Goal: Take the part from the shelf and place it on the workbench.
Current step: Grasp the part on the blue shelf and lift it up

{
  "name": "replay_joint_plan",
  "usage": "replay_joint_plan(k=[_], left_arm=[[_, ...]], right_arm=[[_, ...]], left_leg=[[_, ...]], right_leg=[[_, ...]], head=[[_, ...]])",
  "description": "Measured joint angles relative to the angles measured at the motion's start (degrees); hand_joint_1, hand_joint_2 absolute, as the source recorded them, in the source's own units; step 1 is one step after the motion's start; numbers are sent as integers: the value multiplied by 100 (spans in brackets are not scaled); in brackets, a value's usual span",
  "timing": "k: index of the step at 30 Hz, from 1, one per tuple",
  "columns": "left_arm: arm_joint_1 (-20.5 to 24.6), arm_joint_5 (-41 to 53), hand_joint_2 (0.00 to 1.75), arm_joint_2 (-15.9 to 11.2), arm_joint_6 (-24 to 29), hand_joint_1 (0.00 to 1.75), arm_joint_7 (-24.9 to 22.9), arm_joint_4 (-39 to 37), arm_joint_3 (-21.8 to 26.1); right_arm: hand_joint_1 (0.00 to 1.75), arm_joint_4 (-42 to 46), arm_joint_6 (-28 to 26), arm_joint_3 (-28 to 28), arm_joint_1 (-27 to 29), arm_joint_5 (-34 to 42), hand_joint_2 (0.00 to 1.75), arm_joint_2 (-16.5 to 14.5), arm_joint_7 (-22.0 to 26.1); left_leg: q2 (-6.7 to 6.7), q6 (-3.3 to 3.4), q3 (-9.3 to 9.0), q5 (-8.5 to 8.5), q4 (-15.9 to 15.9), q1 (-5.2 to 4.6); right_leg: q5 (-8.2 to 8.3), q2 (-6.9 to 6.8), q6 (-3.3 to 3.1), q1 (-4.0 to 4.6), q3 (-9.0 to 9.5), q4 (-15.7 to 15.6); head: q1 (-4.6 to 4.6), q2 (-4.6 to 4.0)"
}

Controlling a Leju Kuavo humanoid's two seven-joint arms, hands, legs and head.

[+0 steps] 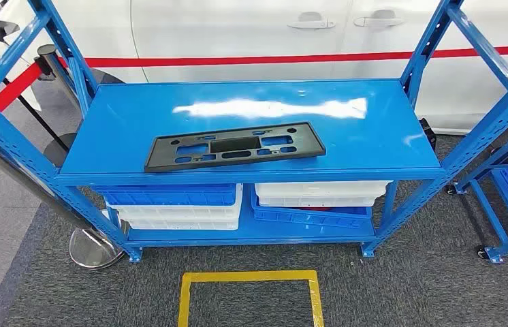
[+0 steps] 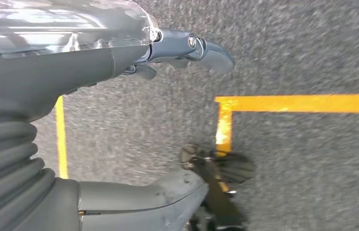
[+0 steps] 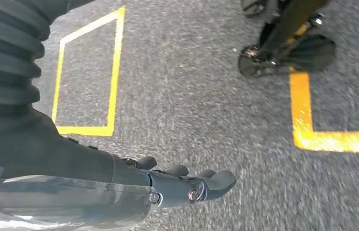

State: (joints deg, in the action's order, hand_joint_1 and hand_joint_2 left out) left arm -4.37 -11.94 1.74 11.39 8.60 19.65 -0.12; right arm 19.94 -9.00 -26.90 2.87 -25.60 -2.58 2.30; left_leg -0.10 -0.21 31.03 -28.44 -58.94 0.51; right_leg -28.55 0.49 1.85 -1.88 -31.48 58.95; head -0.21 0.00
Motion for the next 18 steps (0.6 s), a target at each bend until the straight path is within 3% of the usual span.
replay_joint_plan(k=[10, 14, 18], left_arm=[[172, -425, 0, 20, 375, 0, 550, -178, -40], [270, -634, 0, 38, 562, 0, 821, -289, -85], [355, -815, 0, 48, 735, 0, 1084, -393, -134]], right_arm=[[0, -127, -238, -1198, -277, -789, 0, -16, 647], [0, -199, -354, -1799, -422, -1175, 175, -32, 984], [0, -205, -417, -2298, -609, -1460, 175, -55, 1443]], left_leg=[[0, 0, 0, 0, -1, 0], [0, 0, 1, 0, -1, 0], [-4, 1, 1, 0, -1, 0]], right_leg=[[2, 0, 4, 0, 3, -5], [3, 0, 4, 0, 4, -5], [4, -1, 6, 0, 6, -5]], head=[[1, 0], [1, 0], [1, 0]])
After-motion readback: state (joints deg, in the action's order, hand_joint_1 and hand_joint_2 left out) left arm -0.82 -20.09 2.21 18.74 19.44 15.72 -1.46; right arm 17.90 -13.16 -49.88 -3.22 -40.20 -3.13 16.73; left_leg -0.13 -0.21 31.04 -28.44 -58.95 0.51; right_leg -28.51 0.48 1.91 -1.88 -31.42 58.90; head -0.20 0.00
